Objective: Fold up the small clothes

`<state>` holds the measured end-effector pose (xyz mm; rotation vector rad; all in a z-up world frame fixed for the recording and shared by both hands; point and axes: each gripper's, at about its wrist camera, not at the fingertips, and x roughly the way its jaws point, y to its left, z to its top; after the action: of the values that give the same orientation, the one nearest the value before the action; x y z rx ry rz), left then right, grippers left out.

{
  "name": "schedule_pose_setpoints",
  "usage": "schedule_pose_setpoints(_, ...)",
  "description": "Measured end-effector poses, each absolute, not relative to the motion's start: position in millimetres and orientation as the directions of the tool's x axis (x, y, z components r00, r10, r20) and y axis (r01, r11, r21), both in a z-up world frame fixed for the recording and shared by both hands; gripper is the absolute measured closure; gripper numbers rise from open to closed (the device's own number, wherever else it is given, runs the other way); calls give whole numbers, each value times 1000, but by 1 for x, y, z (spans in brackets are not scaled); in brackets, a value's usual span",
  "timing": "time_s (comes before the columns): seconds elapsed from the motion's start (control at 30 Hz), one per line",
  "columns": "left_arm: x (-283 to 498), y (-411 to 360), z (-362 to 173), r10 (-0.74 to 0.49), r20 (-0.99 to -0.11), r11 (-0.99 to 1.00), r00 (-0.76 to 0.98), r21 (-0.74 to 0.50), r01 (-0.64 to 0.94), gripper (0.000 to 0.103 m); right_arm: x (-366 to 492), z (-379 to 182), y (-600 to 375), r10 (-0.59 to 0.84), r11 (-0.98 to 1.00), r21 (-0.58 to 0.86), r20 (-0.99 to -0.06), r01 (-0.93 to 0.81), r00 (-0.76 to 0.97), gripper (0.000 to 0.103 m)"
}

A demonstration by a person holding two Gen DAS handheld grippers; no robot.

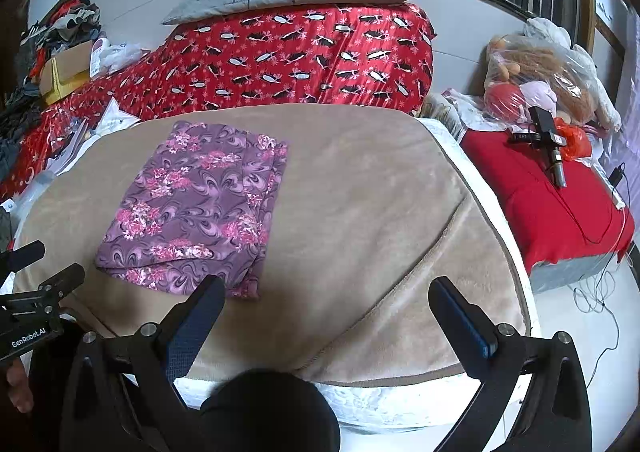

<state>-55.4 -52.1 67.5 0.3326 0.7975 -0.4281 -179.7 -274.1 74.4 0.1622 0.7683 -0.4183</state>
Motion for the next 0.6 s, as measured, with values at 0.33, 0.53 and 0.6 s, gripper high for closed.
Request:
schedule_pose_setpoints(0.33,-57,-56,69,-255,-751,860,610,113,498,20,-179,74,-276,-305,902,-1,-707,431,638,1)
schedule_pose_setpoints(0.53,-58,-58,71,-265,-750,852,607,113,511,20,-179,74,-275,-307,902,-4,-708,431,636,1)
schedule_pose_setpoints(0.6,-58,-57,71,-266,-753,852,602,108,512,20,-179,73,-275,-307,902,-4,-708,431,636,1)
